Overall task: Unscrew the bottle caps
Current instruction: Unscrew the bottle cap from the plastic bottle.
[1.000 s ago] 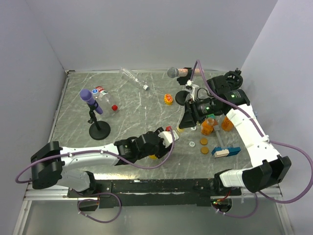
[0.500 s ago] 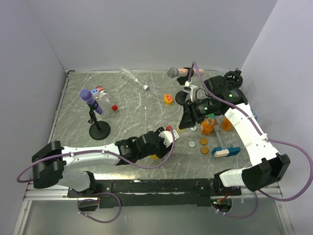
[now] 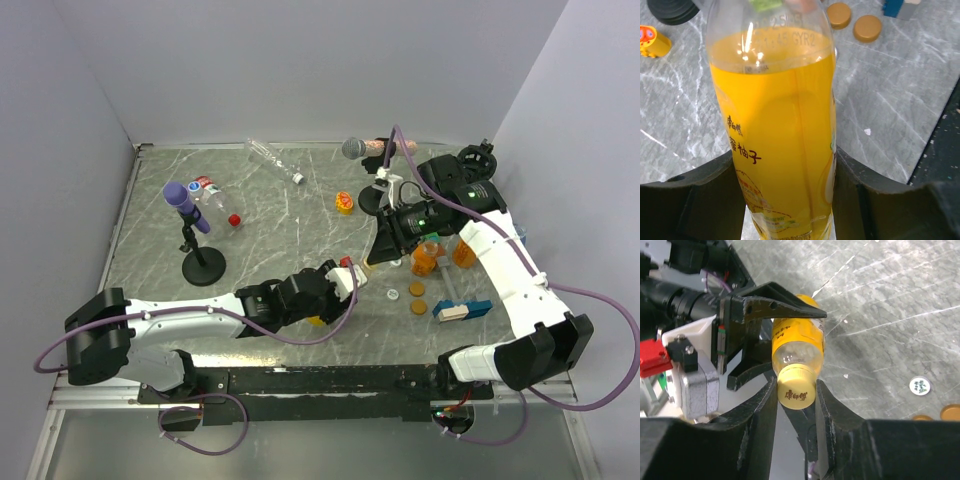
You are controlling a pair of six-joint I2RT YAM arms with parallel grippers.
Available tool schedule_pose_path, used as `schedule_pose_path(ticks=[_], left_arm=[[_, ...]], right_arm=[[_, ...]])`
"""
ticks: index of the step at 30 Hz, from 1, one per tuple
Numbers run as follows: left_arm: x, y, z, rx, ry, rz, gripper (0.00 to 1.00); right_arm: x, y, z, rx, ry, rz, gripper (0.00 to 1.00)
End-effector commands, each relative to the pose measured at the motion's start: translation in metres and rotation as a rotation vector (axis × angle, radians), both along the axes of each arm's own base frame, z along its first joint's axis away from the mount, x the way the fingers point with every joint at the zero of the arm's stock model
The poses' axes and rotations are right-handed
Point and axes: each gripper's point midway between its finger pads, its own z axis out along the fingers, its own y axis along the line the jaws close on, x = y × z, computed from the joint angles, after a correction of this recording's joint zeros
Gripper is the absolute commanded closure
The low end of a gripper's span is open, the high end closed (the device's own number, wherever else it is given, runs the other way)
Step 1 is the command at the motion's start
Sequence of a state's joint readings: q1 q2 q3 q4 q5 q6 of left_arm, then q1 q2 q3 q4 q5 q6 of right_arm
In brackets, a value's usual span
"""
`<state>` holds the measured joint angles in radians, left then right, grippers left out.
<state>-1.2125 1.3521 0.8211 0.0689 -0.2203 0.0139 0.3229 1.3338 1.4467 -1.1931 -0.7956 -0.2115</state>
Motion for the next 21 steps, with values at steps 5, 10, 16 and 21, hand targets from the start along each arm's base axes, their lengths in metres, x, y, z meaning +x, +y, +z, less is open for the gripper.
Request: schedule_pose_path(ticks=[5, 10, 16, 21], left_arm=[[-0.023, -0.017, 0.067, -0.248, -0.019, -0.243, 0.95], [-0.033, -0.003, 0.071, -0.279, 0.033, -0.435, 0.95], [-0.021, 0.015, 0.072, -0.244, -0.012, -0.44, 0.95], [-0.007, 0.023, 0.055, -0.179, -0.024, -0.369, 0.95]], right_arm=[[-0.038, 0.022, 0.022, 0.134, -0.182, 0.414, 0.92], [-0.051, 0.035, 0.018, 0.15, -0.535, 0.703, 0.9], [-0.032, 0.048, 0.016, 0.163, -0.646, 0.751, 0.88], [-0.018, 0.052, 0.021, 0.141, -0.555, 0.627, 0.59]])
